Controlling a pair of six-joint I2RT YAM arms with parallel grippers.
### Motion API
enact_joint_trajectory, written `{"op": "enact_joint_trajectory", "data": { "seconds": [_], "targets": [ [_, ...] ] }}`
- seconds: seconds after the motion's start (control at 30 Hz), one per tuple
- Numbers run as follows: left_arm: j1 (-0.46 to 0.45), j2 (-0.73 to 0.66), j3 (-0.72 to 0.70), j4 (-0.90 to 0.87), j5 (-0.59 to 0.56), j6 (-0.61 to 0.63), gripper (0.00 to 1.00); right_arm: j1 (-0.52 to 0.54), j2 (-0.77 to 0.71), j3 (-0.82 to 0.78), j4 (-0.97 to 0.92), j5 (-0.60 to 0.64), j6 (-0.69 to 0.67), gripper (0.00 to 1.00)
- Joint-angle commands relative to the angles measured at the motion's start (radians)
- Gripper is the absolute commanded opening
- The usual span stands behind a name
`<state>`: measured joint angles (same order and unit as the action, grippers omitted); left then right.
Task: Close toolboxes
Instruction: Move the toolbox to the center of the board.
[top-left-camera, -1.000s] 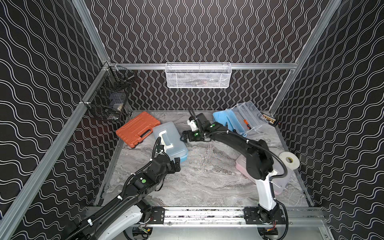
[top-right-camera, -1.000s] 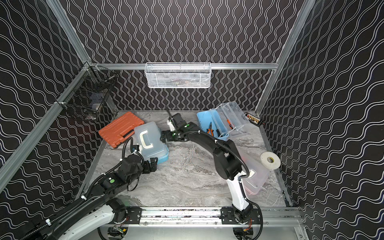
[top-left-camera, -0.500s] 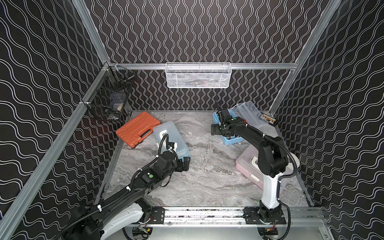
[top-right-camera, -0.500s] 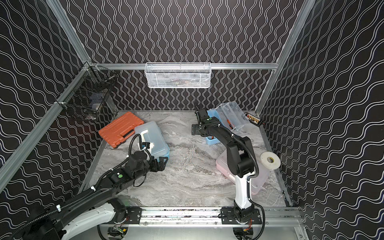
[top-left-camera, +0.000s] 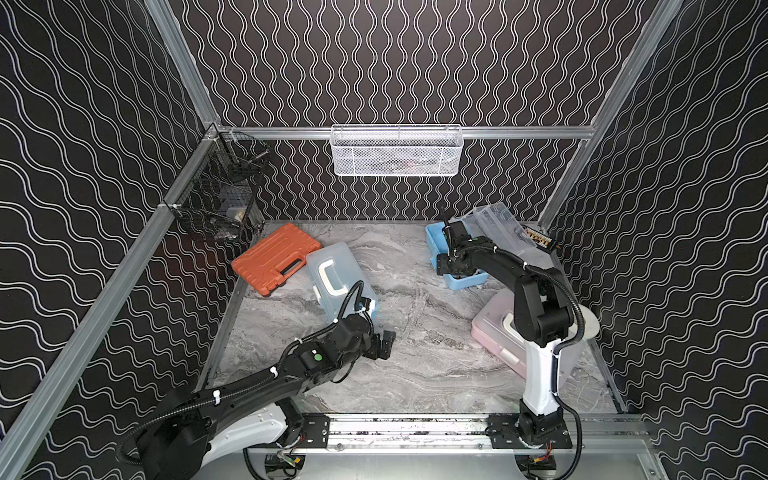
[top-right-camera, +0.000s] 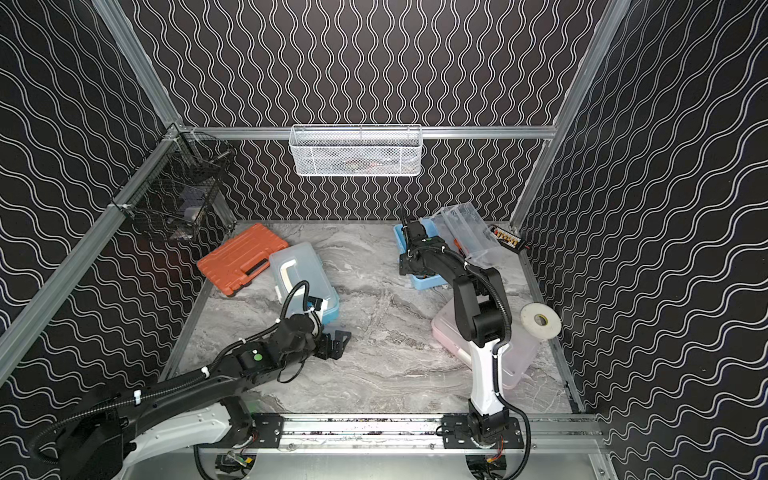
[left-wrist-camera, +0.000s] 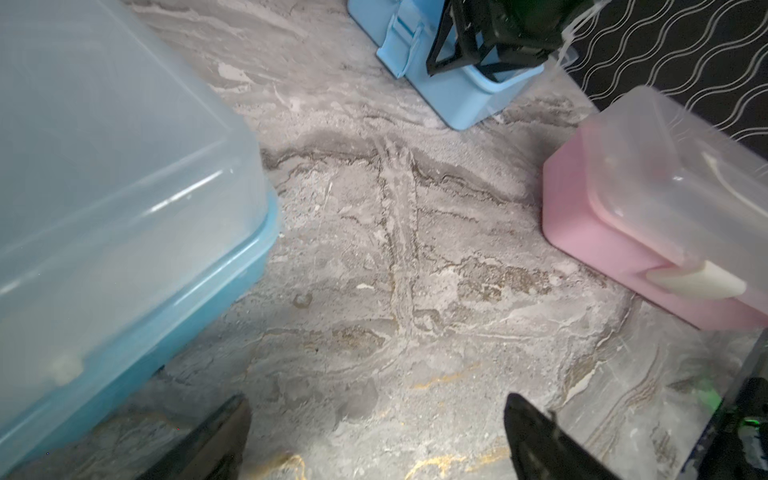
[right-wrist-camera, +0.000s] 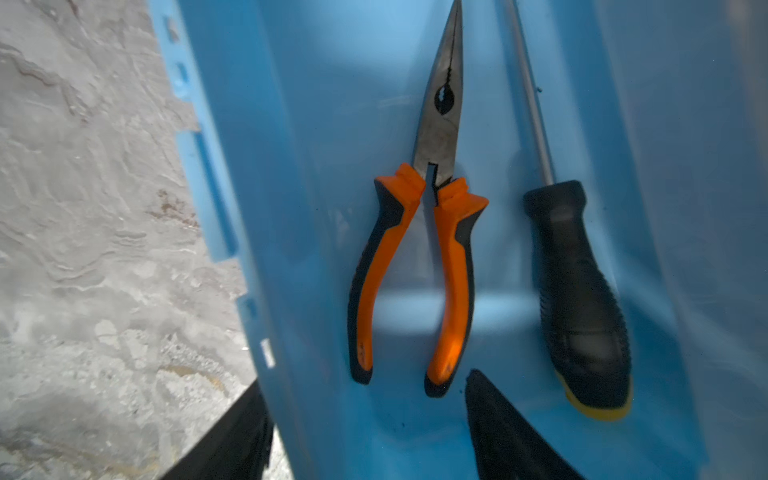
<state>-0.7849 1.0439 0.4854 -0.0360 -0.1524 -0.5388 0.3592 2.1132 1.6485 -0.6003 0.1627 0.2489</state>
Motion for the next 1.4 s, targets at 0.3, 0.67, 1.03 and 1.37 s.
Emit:
{"op": "enact_joint_trajectory", "data": {
  "seconds": [0.3, 0.67, 1.03, 1.37],
  "targets": [
    [0.149, 0.075, -0.073, 0.098, -0.085, -0.061, 0.99, 0.004, 0.010, -0.012, 0.008, -0.125, -0.061, 0.37],
    [0.275, 0.020, -0.087, -0.001, -0.178, -0.087, 0.99, 0.130, 0.000, -0.045, -0.028, -0.167, -0.106, 0.13],
    [0.373, -0.052, -0.088, -0.048, -0.148, -0.056, 0.99, 0.328, -0.084, -0.173, 0.007, -0.186, -0.055, 0.08],
    [0.377, -0.076, -0.111, -0.008, -0.087, -0.039, 0.99, 0.466, -0.217, -0.301, 0.043, -0.187, 0.121, 0.10]
  ]
}}
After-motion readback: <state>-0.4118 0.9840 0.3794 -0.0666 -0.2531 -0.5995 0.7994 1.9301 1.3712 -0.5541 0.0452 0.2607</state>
